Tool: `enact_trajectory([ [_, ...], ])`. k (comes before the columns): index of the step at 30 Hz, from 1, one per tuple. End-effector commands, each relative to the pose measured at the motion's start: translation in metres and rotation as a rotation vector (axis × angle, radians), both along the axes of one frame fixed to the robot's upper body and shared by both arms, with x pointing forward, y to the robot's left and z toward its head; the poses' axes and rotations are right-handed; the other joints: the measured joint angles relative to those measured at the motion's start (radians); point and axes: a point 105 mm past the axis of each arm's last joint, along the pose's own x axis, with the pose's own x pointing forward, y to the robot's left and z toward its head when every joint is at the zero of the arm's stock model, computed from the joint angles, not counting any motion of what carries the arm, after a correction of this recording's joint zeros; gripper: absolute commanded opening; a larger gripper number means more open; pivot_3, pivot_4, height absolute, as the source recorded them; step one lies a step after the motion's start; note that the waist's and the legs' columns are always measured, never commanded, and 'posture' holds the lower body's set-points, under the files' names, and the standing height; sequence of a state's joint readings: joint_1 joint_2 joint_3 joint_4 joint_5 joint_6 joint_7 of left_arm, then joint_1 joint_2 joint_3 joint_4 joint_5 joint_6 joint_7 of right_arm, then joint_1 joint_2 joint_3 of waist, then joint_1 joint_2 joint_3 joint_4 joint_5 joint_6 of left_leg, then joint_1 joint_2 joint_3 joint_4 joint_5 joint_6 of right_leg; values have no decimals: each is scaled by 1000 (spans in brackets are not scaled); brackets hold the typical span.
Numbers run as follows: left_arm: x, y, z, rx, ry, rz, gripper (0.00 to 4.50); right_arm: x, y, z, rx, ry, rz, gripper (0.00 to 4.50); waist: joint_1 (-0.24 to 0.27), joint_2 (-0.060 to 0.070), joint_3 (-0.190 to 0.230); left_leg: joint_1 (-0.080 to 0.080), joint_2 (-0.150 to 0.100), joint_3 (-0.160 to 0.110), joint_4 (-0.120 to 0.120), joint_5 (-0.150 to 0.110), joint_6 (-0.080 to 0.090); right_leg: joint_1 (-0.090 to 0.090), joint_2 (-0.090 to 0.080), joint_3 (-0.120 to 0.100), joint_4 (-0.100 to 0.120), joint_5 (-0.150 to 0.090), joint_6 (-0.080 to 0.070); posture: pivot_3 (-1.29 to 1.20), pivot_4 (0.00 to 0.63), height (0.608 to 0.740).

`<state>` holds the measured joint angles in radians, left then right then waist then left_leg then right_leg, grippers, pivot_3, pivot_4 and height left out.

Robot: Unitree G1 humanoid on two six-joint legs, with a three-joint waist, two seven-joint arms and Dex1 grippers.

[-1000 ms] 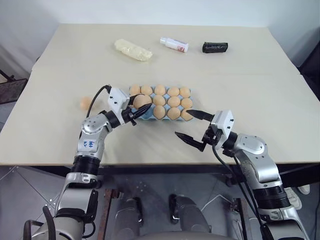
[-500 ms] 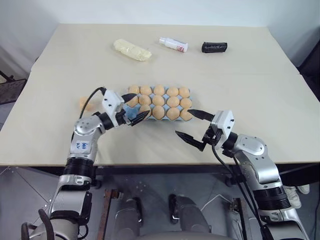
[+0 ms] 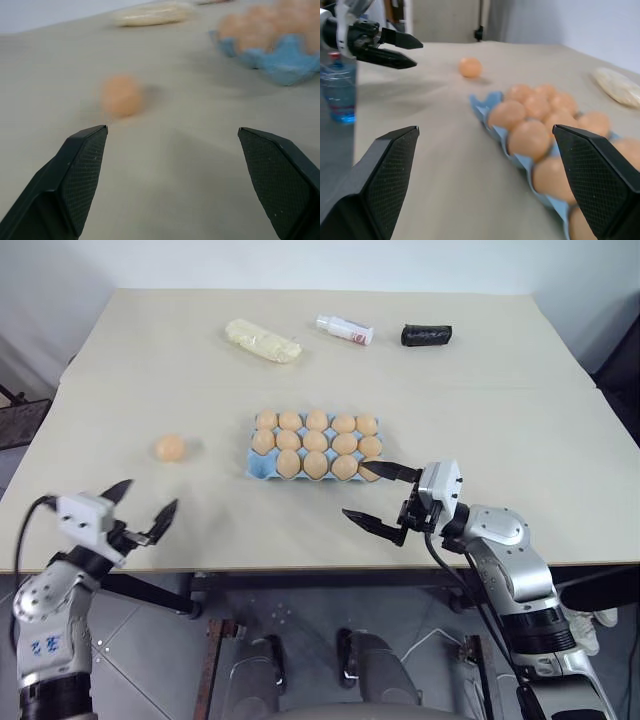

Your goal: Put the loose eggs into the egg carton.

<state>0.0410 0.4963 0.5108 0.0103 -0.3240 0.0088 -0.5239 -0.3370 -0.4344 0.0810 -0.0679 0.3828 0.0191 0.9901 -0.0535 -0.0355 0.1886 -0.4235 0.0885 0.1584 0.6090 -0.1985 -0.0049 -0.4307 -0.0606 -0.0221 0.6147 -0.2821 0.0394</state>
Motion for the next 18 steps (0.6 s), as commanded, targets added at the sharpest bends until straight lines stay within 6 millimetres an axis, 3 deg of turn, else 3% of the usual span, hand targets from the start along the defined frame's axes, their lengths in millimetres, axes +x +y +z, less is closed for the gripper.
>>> enact_trajectory([
  [1, -11, 18, 8, -50, -45, 150, 4445, 2, 0, 9, 8, -33, 19, 4500, -3, 0, 0, 0, 1, 0, -1, 0, 0, 2, 1, 0, -6, 3, 0, 0, 150, 740],
  [4, -10, 15, 6, -74, -37, 154, 4445, 3, -1, 7, -4, -28, 26, 4500, -2, 0, -1, -5, 4, 4, -11, 0, 0, 2, 6, -2, -28, 16, 0, 0, 150, 740],
  [9, 12, 8, 11, -103, -33, 161, 4445, 5, 0, 8, -8, -25, 30, 4500, -1, -1, -1, -4, 5, 9, -12, 0, 0, -2, 7, -2, -24, 15, -2, 0, 150, 740],
  [14, 60, -9, 20, -112, -19, 130, 4445, 9, 0, 7, -12, -29, 17, 4500, 3, -1, -1, -3, 5, 14, -12, 1, 0, -6, 7, -2, -19, 15, -1, 0, 150, 740],
  [16, 80, -16, 21, -114, 1, 121, 4445, 11, 1, 6, -14, -31, 6, 4500, 4, -1, -1, -3, 5, 16, -11, 1, 0, -8, 7, -2, -16, 22, 11, 0, 150, 740],
  [18, 98, -20, 19, -86, 36, 128, 4445, 14, 2, 5, -11, -36, -10, 4500, 3, -1, -1, -3, 3, 18, -9, 1, 0, -10, 8, -1, -14, 22, 12, 0, 150, 740],
])
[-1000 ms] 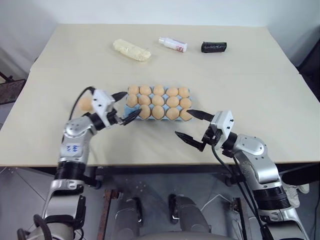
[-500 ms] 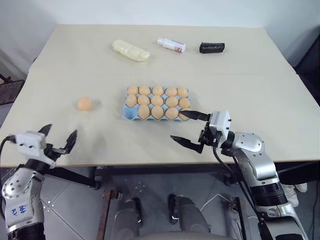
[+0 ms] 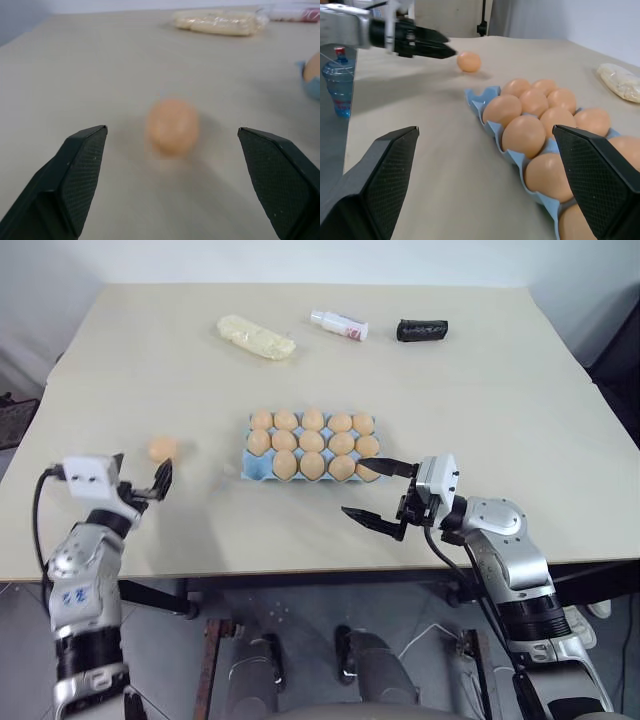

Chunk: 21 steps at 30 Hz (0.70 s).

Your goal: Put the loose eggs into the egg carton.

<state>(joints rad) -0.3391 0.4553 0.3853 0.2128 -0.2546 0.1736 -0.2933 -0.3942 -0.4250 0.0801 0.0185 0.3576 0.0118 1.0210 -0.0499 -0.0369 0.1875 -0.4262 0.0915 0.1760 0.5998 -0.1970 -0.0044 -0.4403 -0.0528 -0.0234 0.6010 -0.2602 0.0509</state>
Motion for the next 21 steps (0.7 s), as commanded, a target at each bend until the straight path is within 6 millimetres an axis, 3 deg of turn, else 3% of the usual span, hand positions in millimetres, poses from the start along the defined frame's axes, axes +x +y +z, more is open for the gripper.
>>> enact_trajectory([
  [1, 23, -2, 1, 57, 38, 14, 4445, 4, 3, 8, 20, -51, -17, 4500, -4, 0, 0, 0, 0, 0, 1, 0, 0, -1, 1, 0, 1, 0, 0, 0, 150, 740],
  [9, 48, -1, -2, 62, 78, 43, 4445, 0, 8, 6, 43, -50, -33, 4500, -6, 0, 0, 0, 7, 1, 7, 0, -6, -5, 10, 3, 12, -2, -4, 0, 150, 740],
  [12, 50, 1, -3, 56, 76, 45, 3846, 0, 4, 5, 45, -46, -46, 4500, -5, 0, 0, 0, 8, 1, 10, 0, -7, -5, 10, 3, 15, -3, -5, 0, 150, 740],
  [18, 53, -2, -3, 46, 59, 21, 2066, 1, 3, 4, 46, -42, -56, 4500, -6, 0, 0, 0, 8, 1, 13, 0, -7, -6, 9, 4, 18, -3, -5, 0, 150, 740],
  [21, 51, -12, 4, 32, 2, -40, 1982, 0, 4, 3, 47, -41, -56, 4500, -5, 0, 0, 1, 8, 1, 13, 0, -7, -6, 9, 3, 19, -3, -5, 0, 150, 740],
])
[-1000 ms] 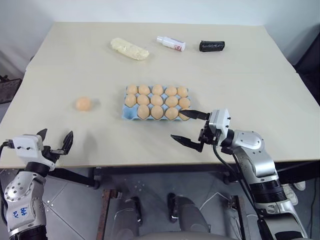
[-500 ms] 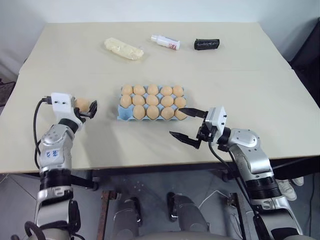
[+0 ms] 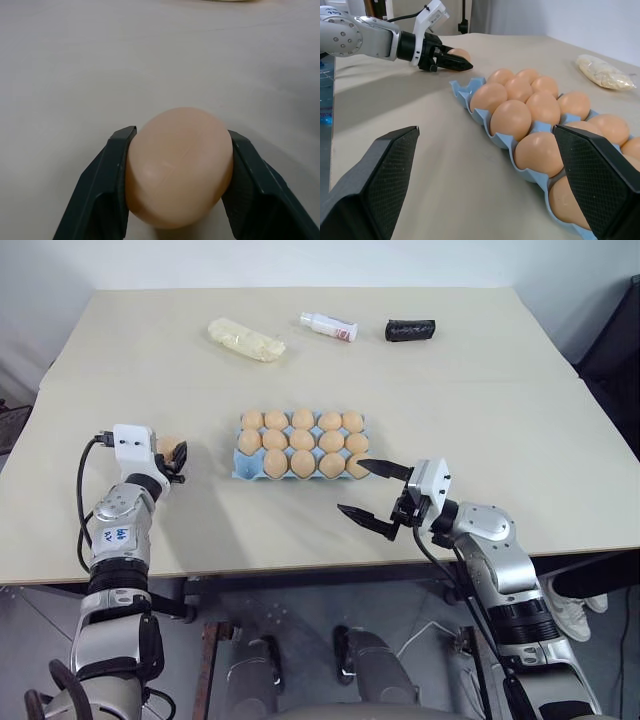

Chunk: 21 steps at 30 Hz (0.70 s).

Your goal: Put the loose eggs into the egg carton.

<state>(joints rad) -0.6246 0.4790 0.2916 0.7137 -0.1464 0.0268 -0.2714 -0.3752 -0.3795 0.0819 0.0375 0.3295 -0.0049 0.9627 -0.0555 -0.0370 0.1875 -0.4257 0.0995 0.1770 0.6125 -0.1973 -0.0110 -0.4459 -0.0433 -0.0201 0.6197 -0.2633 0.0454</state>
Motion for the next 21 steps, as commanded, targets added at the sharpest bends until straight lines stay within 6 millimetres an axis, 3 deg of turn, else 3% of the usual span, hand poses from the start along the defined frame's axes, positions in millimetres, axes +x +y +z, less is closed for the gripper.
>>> enact_trajectory([
  [1, 0, -12, 28, -7, -135, -87, 1982, -4, 0, 11, 11, -58, 0, 4500, 1, 0, 0, 0, 0, 0, 0, 0, 0, 0, 0, 0, 0, 0, 0, 0, 150, 740],
  [5, -10, -61, 56, 23, -265, -366, 1982, -3, -1, 10, 9, -57, -8, 4500, 2, 0, 0, 0, 0, 0, 0, 0, 0, 0, 0, 0, 0, 0, -1, 0, 150, 740],
  [8, -16, -96, 62, 22, -279, -546, 1982, -3, -2, 10, 6, -56, -11, 4500, 5, 0, 0, 0, 0, 1, 0, 0, 0, 0, 0, 0, 0, 0, -1, 0, 150, 740],
  [11, -20, -109, 62, 17, -264, -623, 1982, -3, -2, 10, 5, -56, -13, 4500, 2, 0, 0, 0, -1, 1, 1, 0, 0, 1, 0, 0, 0, 0, 0, 0, 150, 740],
  [13, -23, -122, 52, 85, -212, -714, 1982, -3, -2, 11, 6, -59, -19, 4500, -2, 0, 0, 1, 0, 0, 1, 0, 0, 0, 1, 2, 1, 0, 0, 0, 150, 740],
  [16, -23, -121, 42, 108, -172, -729, 1982, -3, -3, 12, 9, -64, -28, 4500, -2, 0, 0, 2, 0, 0, 1, 0, 0, 0, 2, 2, 2, 0, -1, 0, 150, 740],
  [21, -29, -120, 35, 115, -156, -762, 3564, -5, -3, 11, 12, -62, -35, 4500, -1, 0, 0, 2, 0, -1, 1, 0, 0, 0, 2, 2, 2, 0, -1, 0, 150, 740],
])
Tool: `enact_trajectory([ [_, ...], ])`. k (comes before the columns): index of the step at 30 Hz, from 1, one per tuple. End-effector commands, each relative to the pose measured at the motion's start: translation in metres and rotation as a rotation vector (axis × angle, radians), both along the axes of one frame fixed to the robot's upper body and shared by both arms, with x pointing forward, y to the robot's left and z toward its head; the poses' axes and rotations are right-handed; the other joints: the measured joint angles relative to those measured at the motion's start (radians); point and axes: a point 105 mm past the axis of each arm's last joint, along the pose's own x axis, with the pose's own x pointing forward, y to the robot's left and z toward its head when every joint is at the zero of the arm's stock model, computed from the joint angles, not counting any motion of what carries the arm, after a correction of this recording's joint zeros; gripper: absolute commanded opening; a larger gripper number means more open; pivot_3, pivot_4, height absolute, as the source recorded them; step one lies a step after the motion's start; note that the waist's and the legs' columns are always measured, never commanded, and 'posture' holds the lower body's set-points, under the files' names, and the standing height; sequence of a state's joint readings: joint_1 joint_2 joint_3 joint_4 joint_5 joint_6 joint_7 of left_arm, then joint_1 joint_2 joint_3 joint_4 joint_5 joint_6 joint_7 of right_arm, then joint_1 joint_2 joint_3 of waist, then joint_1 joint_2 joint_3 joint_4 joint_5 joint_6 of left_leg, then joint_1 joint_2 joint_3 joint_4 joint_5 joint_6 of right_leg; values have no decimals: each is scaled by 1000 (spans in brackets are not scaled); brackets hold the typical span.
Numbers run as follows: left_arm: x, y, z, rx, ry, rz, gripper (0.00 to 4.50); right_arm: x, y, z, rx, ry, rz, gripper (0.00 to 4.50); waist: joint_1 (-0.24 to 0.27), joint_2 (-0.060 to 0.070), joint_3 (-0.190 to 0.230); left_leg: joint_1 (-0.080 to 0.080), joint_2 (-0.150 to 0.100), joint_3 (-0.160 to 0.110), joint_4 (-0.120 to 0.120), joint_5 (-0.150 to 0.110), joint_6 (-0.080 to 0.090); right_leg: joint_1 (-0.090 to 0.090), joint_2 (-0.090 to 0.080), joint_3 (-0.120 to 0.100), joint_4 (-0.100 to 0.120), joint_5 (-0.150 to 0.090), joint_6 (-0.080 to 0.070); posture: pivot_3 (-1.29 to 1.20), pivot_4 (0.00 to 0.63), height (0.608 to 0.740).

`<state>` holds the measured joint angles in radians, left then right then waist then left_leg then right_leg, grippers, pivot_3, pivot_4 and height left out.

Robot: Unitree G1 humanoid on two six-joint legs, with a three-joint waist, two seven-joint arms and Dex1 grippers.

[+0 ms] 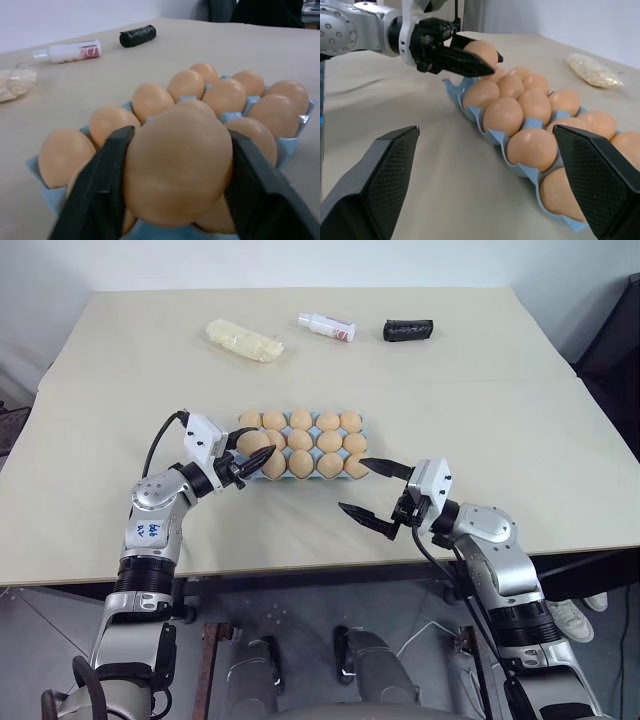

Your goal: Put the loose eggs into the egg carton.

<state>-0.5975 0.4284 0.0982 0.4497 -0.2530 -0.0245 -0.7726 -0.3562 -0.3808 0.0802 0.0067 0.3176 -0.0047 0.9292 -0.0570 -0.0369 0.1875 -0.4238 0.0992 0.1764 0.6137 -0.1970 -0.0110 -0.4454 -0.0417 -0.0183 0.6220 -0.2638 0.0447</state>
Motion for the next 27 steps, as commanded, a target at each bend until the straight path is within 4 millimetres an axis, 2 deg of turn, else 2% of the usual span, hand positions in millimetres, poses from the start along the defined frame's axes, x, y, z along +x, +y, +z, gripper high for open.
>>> enact_trajectory([
  [1, -6, 7, 0, 30, -17, -7, 3907, -4, -2, 10, 11, -47, -6, 4500, 0, 0, 0, 0, 0, 0, 0, 0, 0, 0, 0, 0, 0, 0, 0, 0, 150, 740],
  [3, -7, 16, -1, 50, -21, 22, 4475, -5, -2, 10, 11, -46, -9, 4500, 0, 0, 0, 0, 0, 0, 0, 0, 0, 0, 0, 0, 0, 0, 0, 0, 150, 740],
  [7, -11, 38, 1, 67, -35, 82, 4475, -5, -5, 9, 3, -43, -10, 4500, 0, 0, 0, 0, 0, 0, 0, 0, 0, 0, 0, 0, 0, 0, 0, 0, 150, 740],
  [9, -19, 49, 0, 110, -38, 75, 4475, -5, -8, 9, -6, -40, -10, 4500, 0, 0, 0, 0, 0, 0, 0, 0, 0, 0, 0, 0, 0, 0, -1, 0, 150, 740],
  [11, -30, 58, -1, 162, -45, 50, 4475, -6, -13, 8, -22, -35, -12, 4500, -4, 0, 0, 0, 0, 0, 0, 0, 0, 0, -1, 0, 0, -4, -8, 0, 150, 740],
  [16, -61, 70, -7, 227, -28, -30, 4475, -5, -26, 6, -65, -23, -19, 4500, -1, 0, 0, 0, 2, 0, -2, 0, -1, 0, -1, 0, -1, -7, -12, 0, 150, 740],
  [27, -86, 86, -11, 243, 2, 44, 4475, 6, -37, 9, -88, -24, -30, 4500, -7, 0, 0, 1, 2, 0, -2, -1, 0, 0, -3, 4, -2, -9, -16, 0, 150, 740],
])
